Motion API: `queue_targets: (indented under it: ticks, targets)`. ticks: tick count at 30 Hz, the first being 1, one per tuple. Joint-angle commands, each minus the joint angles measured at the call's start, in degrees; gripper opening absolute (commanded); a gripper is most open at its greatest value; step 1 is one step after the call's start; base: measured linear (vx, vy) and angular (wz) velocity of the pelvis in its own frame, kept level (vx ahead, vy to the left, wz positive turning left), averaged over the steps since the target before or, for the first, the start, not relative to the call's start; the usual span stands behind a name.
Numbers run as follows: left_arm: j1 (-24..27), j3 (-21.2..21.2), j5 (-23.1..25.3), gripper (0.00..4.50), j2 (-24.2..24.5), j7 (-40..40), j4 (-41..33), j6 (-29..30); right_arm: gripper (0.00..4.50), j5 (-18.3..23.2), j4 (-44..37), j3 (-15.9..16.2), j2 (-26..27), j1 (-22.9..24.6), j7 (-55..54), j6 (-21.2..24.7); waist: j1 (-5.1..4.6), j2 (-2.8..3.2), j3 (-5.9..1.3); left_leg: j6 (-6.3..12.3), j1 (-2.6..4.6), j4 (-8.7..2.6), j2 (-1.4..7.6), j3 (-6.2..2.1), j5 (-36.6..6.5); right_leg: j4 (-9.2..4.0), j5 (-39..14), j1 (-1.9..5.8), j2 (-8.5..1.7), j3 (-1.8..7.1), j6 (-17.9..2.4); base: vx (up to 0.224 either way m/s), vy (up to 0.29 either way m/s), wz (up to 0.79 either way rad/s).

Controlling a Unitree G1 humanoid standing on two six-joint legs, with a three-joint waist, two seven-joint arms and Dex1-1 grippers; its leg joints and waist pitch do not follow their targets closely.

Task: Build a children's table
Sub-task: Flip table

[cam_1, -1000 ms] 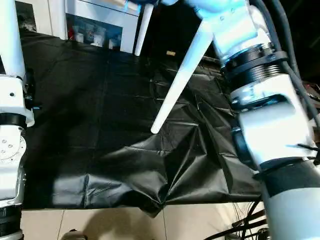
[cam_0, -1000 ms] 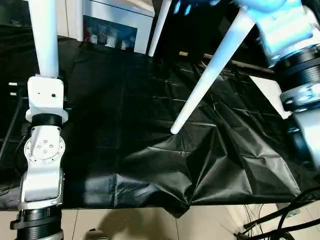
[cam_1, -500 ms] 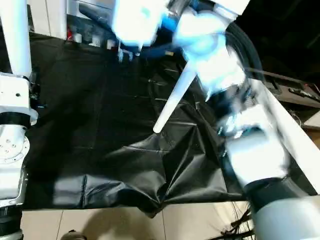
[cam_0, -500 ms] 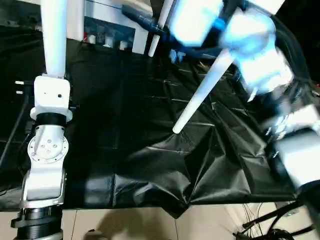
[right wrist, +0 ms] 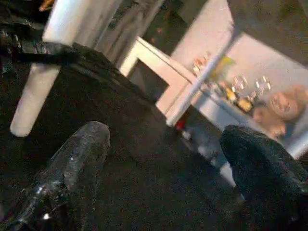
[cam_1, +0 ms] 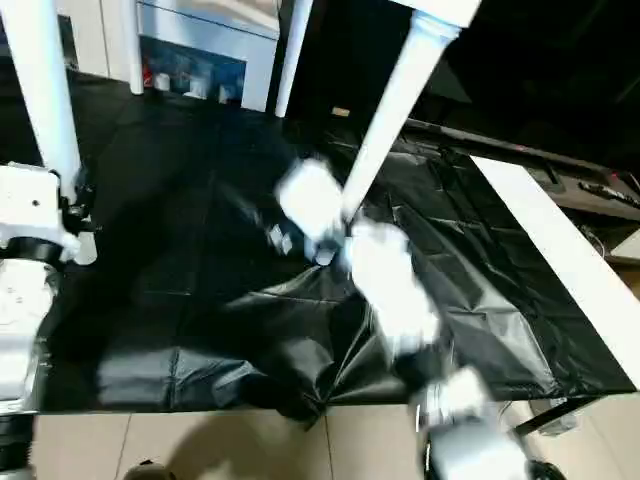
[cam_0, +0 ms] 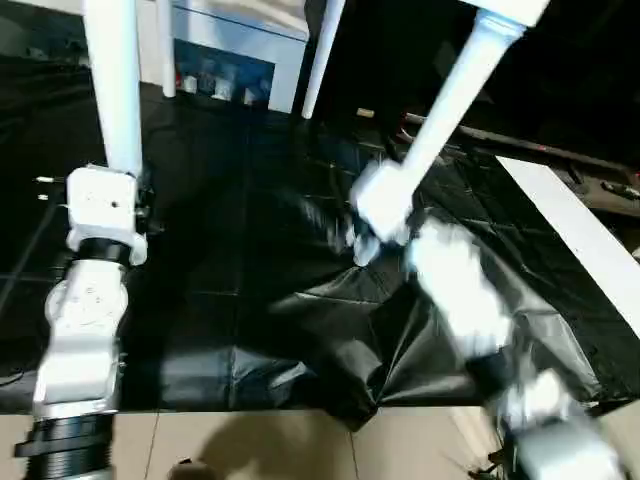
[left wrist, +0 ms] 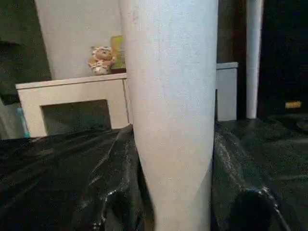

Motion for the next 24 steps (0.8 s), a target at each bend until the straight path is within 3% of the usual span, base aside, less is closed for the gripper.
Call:
queue_targets:
  ticks: [1, 2, 3, 4, 5, 6, 8, 11, 14, 15, 17, 18, 19, 20, 21, 22, 23, 24]
  targets:
    - [1.74, -1.77, 1.03, 1.62, 1.86, -4.67, 2.7, 0.92, 4.06, 0.47, -5.12, -2.59, -1.93, 2.01, -0.7, 1.74, -0.42, 3.92, -3.1, -5.46, 2.23, -6.0, -0.31, -0.36, -31.56, -5.59, -24.66, 0.31, -2.91, 1.38, -3.57, 0.0, 0.0, 0.0]
    - [1.85, -1.55, 0.51, 1.62, 2.42, -5.4, 3.08, 0.84, 4.06, 0.33, -6.15, -3.59, -1.97, 3.03, -1.51, 2.12, -0.6, 3.67, -3.06, -5.32, 1.96, -6.1, -0.35, -0.46, -31.59, -5.62, -25.85, 0.6, -2.98, 1.35, -3.34, 0.0, 0.0, 0.0]
    - [1.89, -1.5, 0.52, 1.62, 3.31, -5.84, 3.76, 0.49, 4.06, 0.15, -7.16, -5.13, -1.71, 4.02, -3.01, 3.03, -0.72, 3.82, -2.97, -5.31, 1.94, -6.15, -0.39, -0.51, -32.09, -5.87, -27.93, 0.53, -3.07, 1.29, -2.97, 0.0, 0.0, 0.0]
    - [2.0, -1.44, 0.37, 1.62, 4.05, -6.43, 4.17, 0.27, 4.06, 0.21, -7.85, -7.02, -1.31, 4.92, -5.0, 4.08, -0.62, 4.13, -2.95, -5.34, 2.13, -6.11, -0.44, -0.55, -32.42, -6.08, -28.83, 0.39, -3.12, 1.32, -2.73, 0.0, 0.0, 0.0]
    - [2.08, -1.28, 0.29, 1.62, 4.84, -6.9, 4.53, 0.16, 4.06, 0.96, -8.54, -9.24, -0.93, 5.93, -6.96, 4.96, -0.71, 4.04, -2.95, -5.28, 2.41, -6.05, -0.5, -0.61, -33.1, -6.25, -30.08, 0.17, -3.07, 1.25, -2.59, 0.0, 0.0, 0.0]
    - [2.12, -1.2, 0.13, 1.62, 5.29, -7.35, 4.71, 0.07, 4.32, 2.06, -9.2, -10.29, -0.91, 6.71, -7.53, 5.88, -0.66, 4.18, -2.93, -5.3, 2.64, -6.05, -0.5, -0.67, -33.77, -6.43, -30.61, 0.05, -3.04, 1.16, -2.5, 0.0, 0.0, 0.0]
    - [2.15, -1.2, 0.03, 1.62, 5.42, -7.58, 4.73, 0.06, 4.39, 2.41, -9.49, -10.57, -1.0, 7.04, -7.61, 6.15, -0.97, 4.16, -2.77, -5.18, 2.76, -6.05, -0.51, -0.82, -35.51, -6.69, -32.11, 0.0, -2.95, 0.78, -2.33, 0.0, 0.0, 0.0]
    - [2.76, -1.03, -0.37, 1.62, 5.57, -7.93, 4.05, 0.62, 4.49, 2.95, -10.25, -10.91, -1.22, 7.95, -8.76, 7.15, -1.28, 4.64, -2.56, -5.08, 3.11, -6.22, -0.37, -1.27, -38.04, -7.31, -34.29, 0.14, -3.06, 0.02, -2.11, 0.0, 0.0, 0.0]
    - [3.76, -0.58, -1.35, 1.62, 5.91, -8.05, 4.09, 0.37, 4.5, 3.65, -10.1, -11.18, -0.87, 7.7, -10.65, 9.98, -1.58, 4.78, -2.36, -5.16, 3.56, -7.05, -0.02, -1.75, -40.45, -7.94, -34.12, 1.22, -3.23, -1.25, -2.51, 0.0, 0.0, 0.0]
    - [4.17, -0.62, -1.36, 1.62, 6.39, -8.13, 4.31, 0.18, 4.5, 4.03, -9.88, -11.53, -0.42, 7.29, -10.97, 11.54, -1.73, 4.83, -2.41, -4.97, 4.06, -7.09, -0.1, -1.73, -40.63, -8.23, -33.83, 1.28, -3.29, -1.39, -2.64, 0.0, 0.0, 0.0]
    - [4.51, -0.22, -2.33, 1.62, 6.83, -8.52, 4.7, -0.06, 4.5, 4.56, -8.53, -11.67, -0.11, 6.0, -10.21, 14.41, -1.86, 4.91, -2.23, -4.99, 4.36, -7.36, 0.02, -1.76, -41.38, -8.64, -33.84, 1.31, -3.32, -1.7, -2.79, 0.0, 0.0, 0.0]
    - [4.63, -0.09, -2.74, 1.62, 7.12, -8.67, 4.86, -0.28, 4.5, 4.69, -8.09, -12.22, 0.24, 5.54, -10.27, 15.24, -2.36, 5.4, -1.95, -5.05, 4.73, -8.06, 0.39, -2.2, -44.66, -8.77, -33.03, 1.95, -3.12, -2.97, -3.26, 0.0, 0.0, 0.0]
    - [4.74, 0.04, -2.84, 1.62, 7.4, -8.67, 4.98, -0.45, 4.5, 4.69, -7.6, -12.83, 0.52, 5.1, -10.67, 15.43, -2.56, 5.33, -1.98, -5.09, 4.52, -8.47, 0.63, -2.32, -45.72, -8.49, -32.01, 2.35, -3.09, -3.22, -3.45, 0.0, 0.0, 0.0]
    - [5.0, 0.47, -3.1, 1.62, 8.12, -9.13, 5.2, -0.79, 4.5, 5.5, -5.91, -13.69, 0.72, 3.83, -10.42, 16.12, -2.46, 5.62, -1.9, -5.38, 3.95, -9.42, 1.09, -2.5, -47.59, -7.2, -29.06, 3.21, -2.95, -3.24, -4.23, 0.0, 0.0, 0.0]
    - [5.18, 0.67, -3.23, 1.62, 8.53, -9.53, 5.21, -0.94, 4.5, 5.86, -4.7, -13.68, 0.48, 3.07, -9.58, 16.69, -2.1, 5.67, -1.88, -5.63, 3.5, -10.32, 1.28, -2.19, -48.47, -5.83, -26.55, 3.76, -2.93, -2.67, -4.97, 0.0, 0.0, 0.0]
    - [5.36, 0.81, -3.38, 1.62, 8.73, -9.82, 5.05, -0.94, 4.5, 6.4, -3.4, -13.56, 0.23, 2.37, -8.47, 17.56, -2.11, 5.54, -1.77, -5.81, 3.71, -10.23, 1.14, -2.06, -48.8, -6.06, -27.34, 3.36, -2.95, -2.63, -4.95, 0.0, 0.0, 0.0]
    - [5.36, 0.81, -3.38, 1.62, 8.73, -9.82, 5.05, -0.94, 4.5, 6.4, -3.4, -13.56, 0.23, 2.37, -8.47, 17.56, -2.17, 5.28, -1.47, -5.78, 4.62, -9.62, 0.68, -1.72, -49.0, -7.43, -31.99, 2.58, -3.04, -3.13, -4.18, 0.0, 0.0, 0.0]
    - [5.65, 0.65, -3.67, 1.62, 9.02, -10.51, 4.52, -0.72, 4.5, 7.17, -0.51, -13.36, -0.15, 0.67, -6.68, 18.14, -2.18, 5.45, -1.31, -5.32, 5.77, -8.82, 0.3, -1.39, -48.62, -9.22, -37.3, 1.99, -2.89, -4.55, -2.67, 0.0, 0.0, 0.0]
